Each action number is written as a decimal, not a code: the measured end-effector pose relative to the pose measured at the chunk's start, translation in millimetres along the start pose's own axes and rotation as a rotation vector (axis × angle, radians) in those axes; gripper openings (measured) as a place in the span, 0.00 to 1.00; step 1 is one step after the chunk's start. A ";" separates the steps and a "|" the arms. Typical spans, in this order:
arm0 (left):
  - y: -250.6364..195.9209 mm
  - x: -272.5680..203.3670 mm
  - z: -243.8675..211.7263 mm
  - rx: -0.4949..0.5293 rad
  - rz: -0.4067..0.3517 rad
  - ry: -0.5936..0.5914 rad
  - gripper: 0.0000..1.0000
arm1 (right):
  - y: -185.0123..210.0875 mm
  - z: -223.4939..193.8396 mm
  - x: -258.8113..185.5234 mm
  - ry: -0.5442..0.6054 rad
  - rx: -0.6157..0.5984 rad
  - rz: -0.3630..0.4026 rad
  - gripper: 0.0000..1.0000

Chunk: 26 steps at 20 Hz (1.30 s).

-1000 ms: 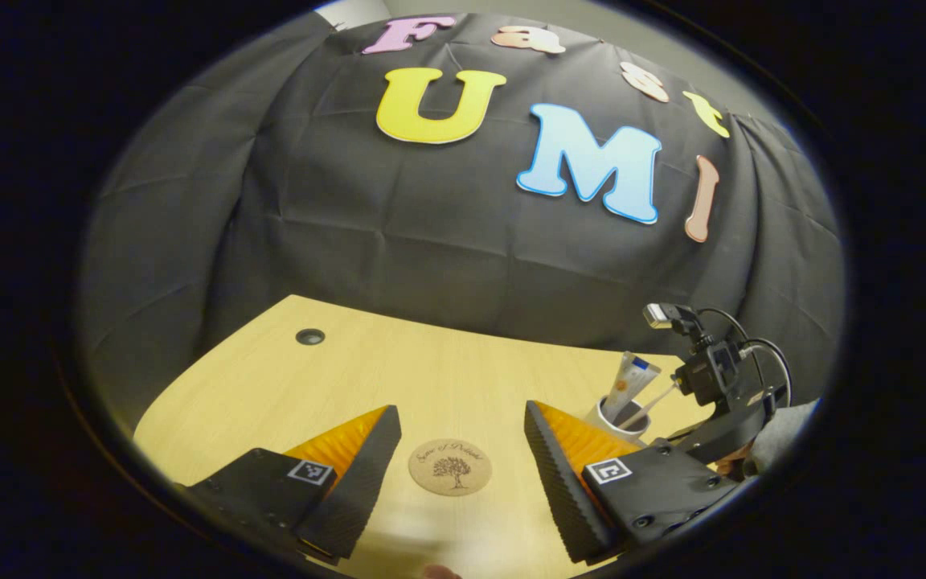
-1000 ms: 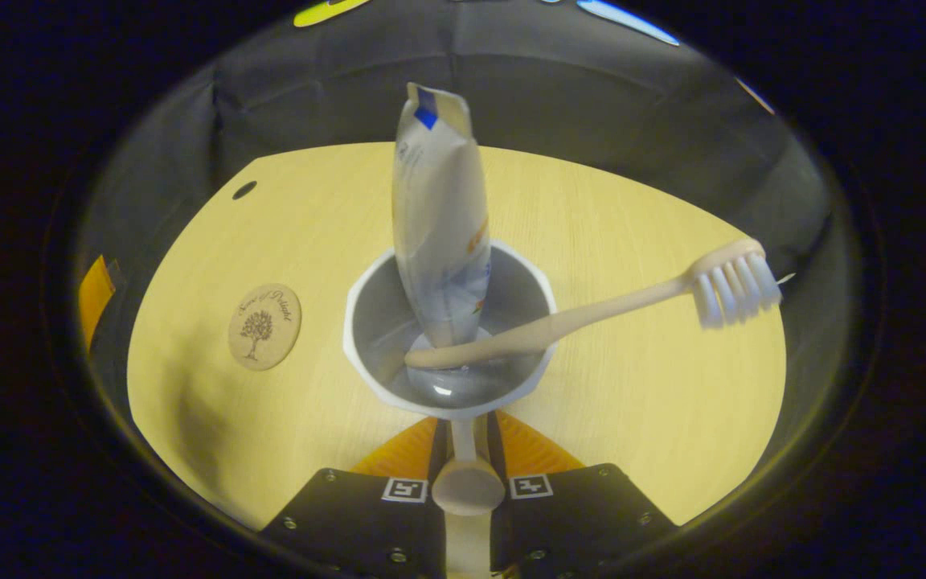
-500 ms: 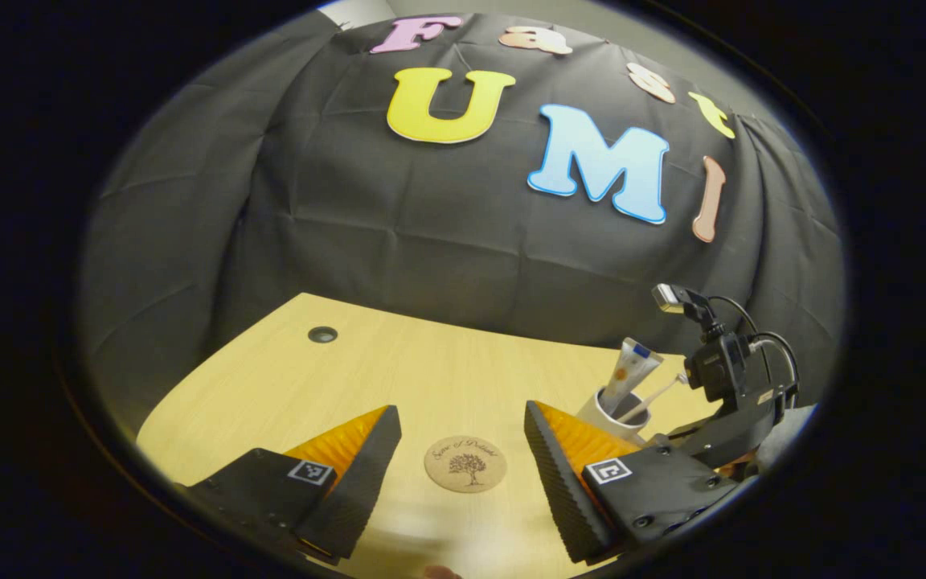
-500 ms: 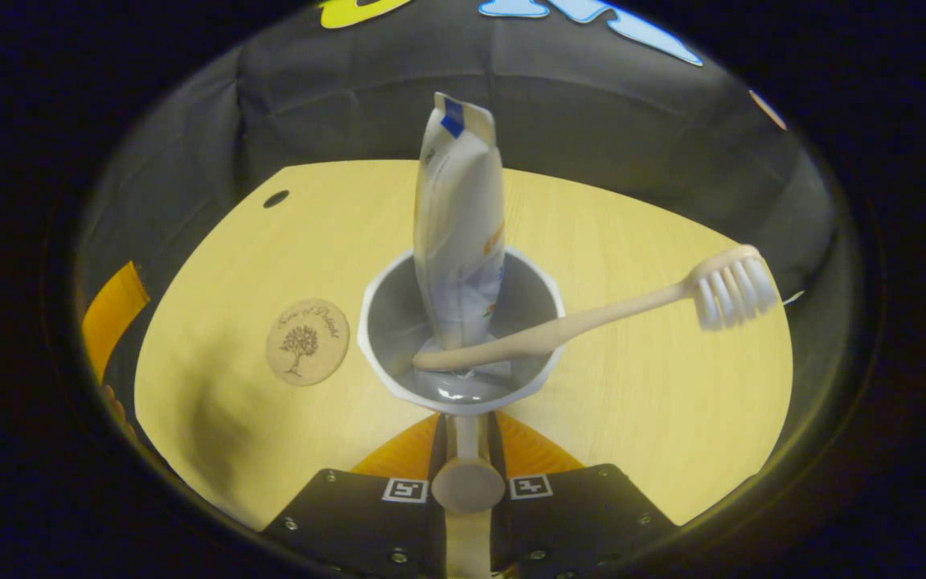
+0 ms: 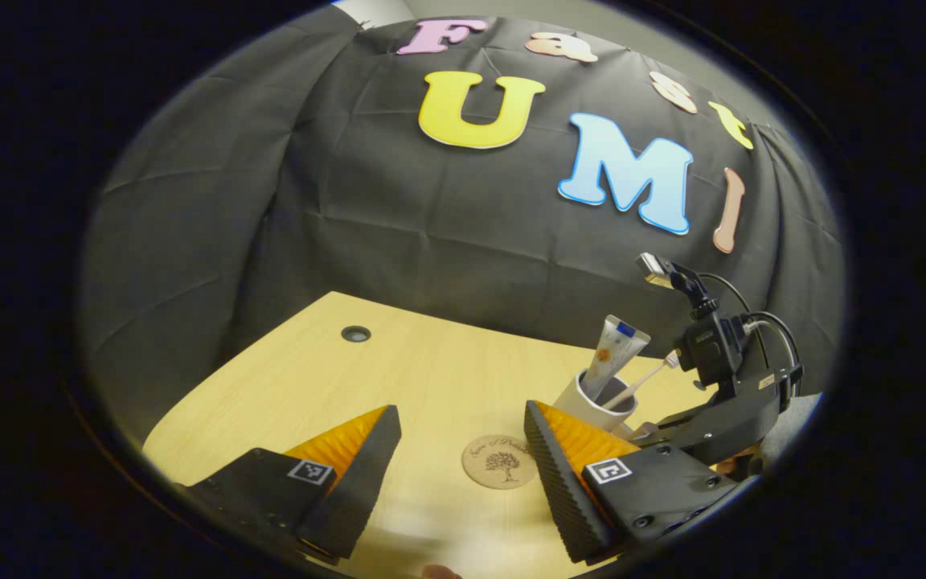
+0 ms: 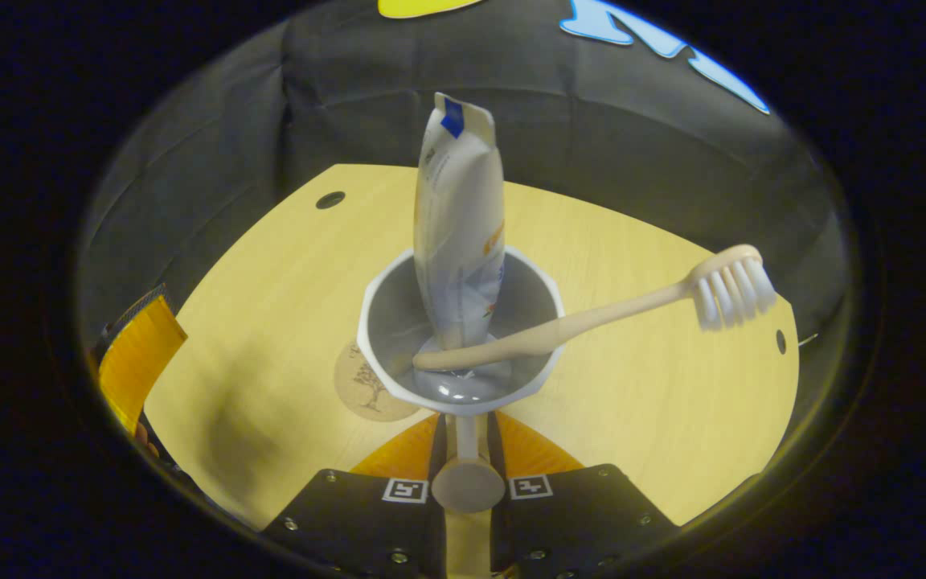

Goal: Put the toothbrush and toothpaste on the desktop into the cup, then pick up the cup and place it on the coaster on the desktop.

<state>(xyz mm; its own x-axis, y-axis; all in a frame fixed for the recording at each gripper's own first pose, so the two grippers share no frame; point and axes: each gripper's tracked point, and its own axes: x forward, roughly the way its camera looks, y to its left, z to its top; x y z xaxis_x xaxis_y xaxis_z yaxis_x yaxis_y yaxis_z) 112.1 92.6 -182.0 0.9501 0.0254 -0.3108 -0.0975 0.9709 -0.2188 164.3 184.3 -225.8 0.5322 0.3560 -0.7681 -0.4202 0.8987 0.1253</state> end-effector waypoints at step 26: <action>42.4 -42.0 10.2 -0.033 0.080 -0.040 0.98 | -1.6 12.0 1.4 0.040 -0.067 -0.003 0.33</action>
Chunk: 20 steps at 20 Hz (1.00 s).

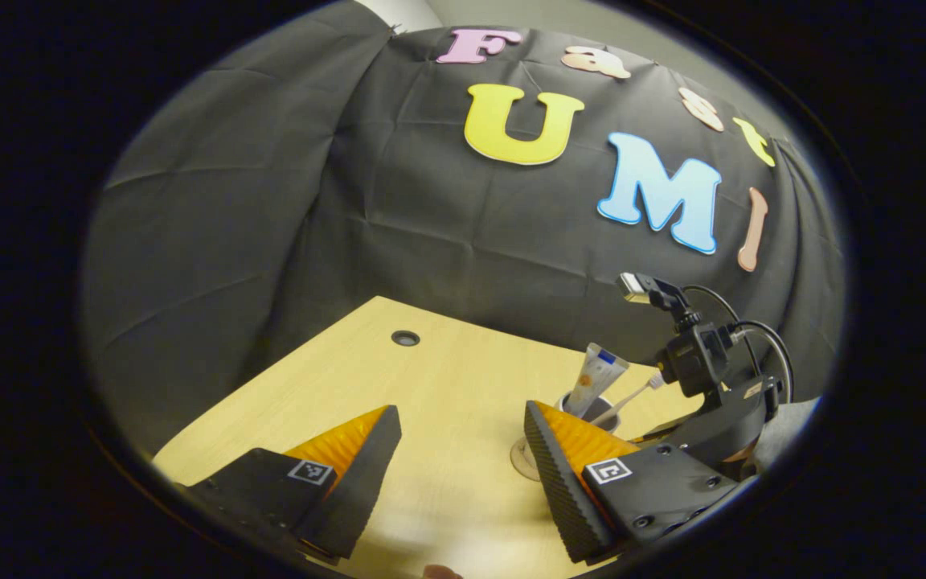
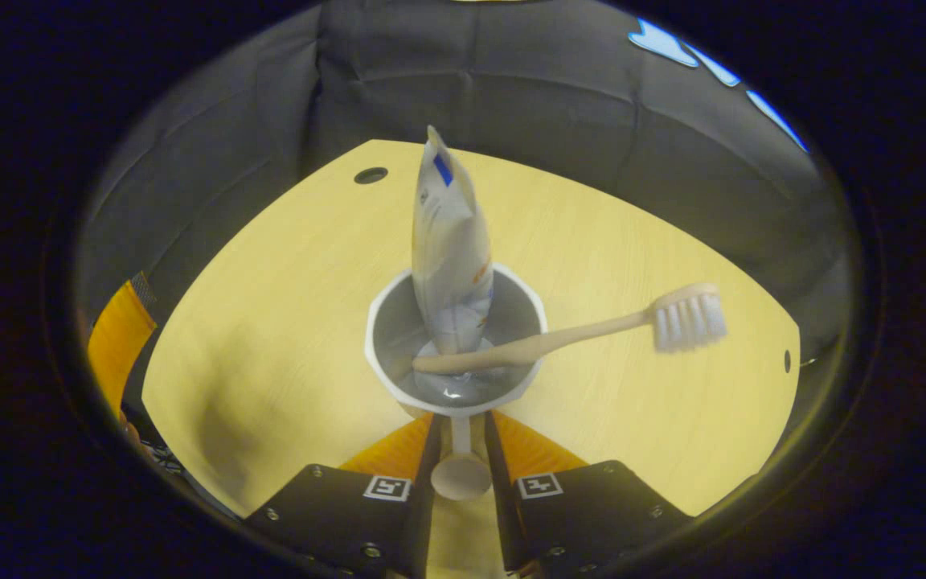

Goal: Put the toothbrush and toothpaste on the desktop into the cup, then pick up the cup and place it on the coaster on the desktop.

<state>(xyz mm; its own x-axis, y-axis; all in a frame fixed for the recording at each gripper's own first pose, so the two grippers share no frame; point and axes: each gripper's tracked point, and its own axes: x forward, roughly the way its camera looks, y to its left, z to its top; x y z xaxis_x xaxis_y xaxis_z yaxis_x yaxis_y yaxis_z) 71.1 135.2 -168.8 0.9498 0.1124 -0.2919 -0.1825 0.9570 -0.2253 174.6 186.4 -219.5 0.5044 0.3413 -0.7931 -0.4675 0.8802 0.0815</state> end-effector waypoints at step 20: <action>-118.3 -24.1 36.1 0.092 -0.147 -0.078 0.98 | -60.3 -8.4 -181.8 -0.445 0.042 -0.161 0.33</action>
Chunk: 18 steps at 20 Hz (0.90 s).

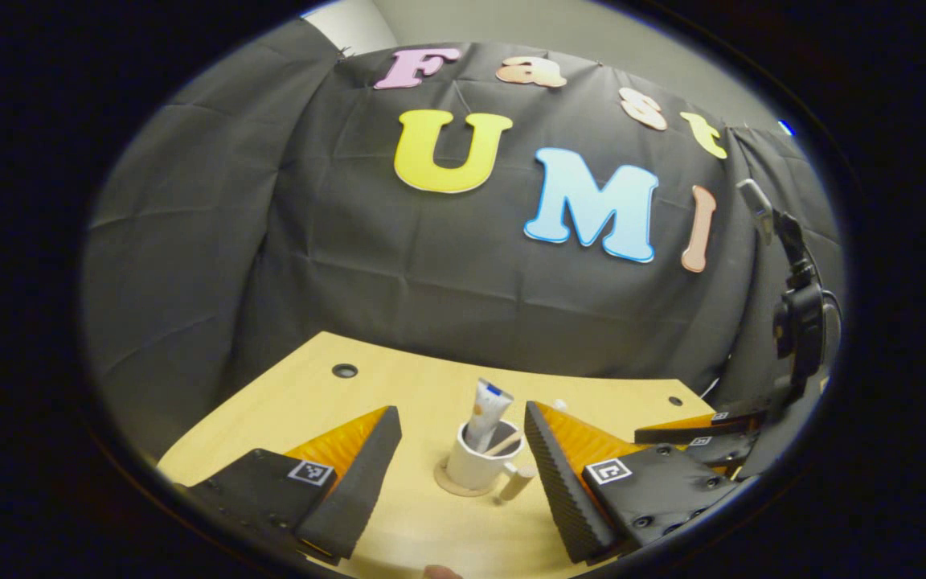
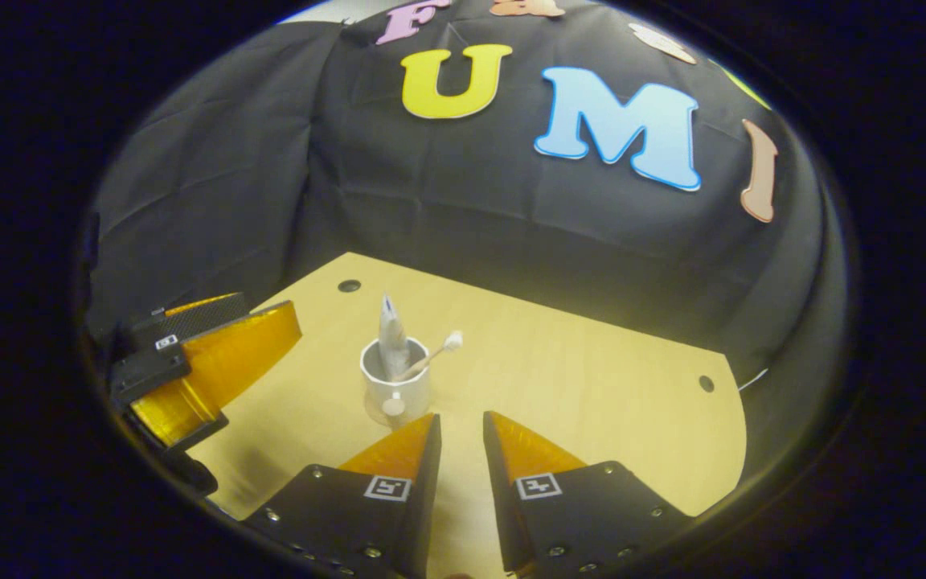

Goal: Put the toothbrush and toothpaste on the desktop into the cup, then pick up the cup and place it on the coaster on the desktop.

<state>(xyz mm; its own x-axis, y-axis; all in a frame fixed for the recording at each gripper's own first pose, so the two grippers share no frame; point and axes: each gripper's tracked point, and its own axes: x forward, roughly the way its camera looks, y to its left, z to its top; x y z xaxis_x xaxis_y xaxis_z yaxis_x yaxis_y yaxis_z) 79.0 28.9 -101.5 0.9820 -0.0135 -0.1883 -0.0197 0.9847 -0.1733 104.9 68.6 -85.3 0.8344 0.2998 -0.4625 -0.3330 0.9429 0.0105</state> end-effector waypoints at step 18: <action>-154.7 -17.8 21.5 0.095 -0.183 -0.063 0.98 | -130.2 33.5 -124.8 -0.478 0.181 -0.282 0.32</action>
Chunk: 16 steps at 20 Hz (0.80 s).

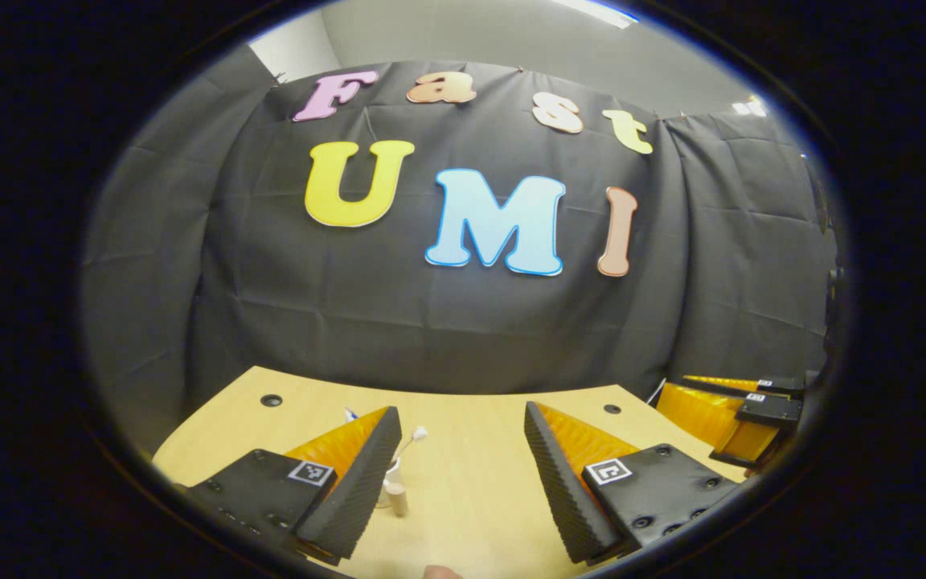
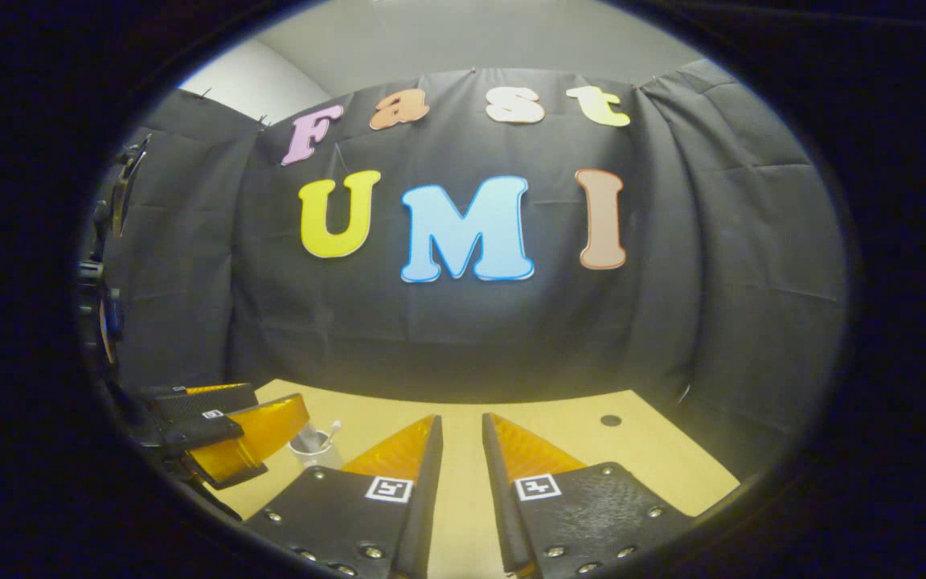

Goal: Put the toothbrush and toothpaste on the desktop into the cup, then pick up the cup and place it on the coaster on the desktop.

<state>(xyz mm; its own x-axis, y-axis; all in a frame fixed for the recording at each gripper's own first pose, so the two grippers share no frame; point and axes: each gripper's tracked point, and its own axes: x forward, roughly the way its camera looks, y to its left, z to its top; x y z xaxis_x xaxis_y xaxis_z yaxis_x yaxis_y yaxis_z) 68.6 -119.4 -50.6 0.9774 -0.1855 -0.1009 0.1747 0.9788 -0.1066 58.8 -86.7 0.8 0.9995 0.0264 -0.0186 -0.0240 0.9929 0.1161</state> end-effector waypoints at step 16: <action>-27.8 -17.4 2.9 0.022 -0.032 -0.001 0.98 | -7.7 -11.6 -8.4 0.083 0.152 0.013 0.31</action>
<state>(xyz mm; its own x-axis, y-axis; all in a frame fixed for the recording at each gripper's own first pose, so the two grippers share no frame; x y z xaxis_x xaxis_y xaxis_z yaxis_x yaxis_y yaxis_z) 47.1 -143.2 -43.0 0.9715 -0.2164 -0.0970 0.2082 0.9741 -0.0883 50.3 -93.3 -11.4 0.9938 0.0550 -0.0969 -0.0275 0.9637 0.2655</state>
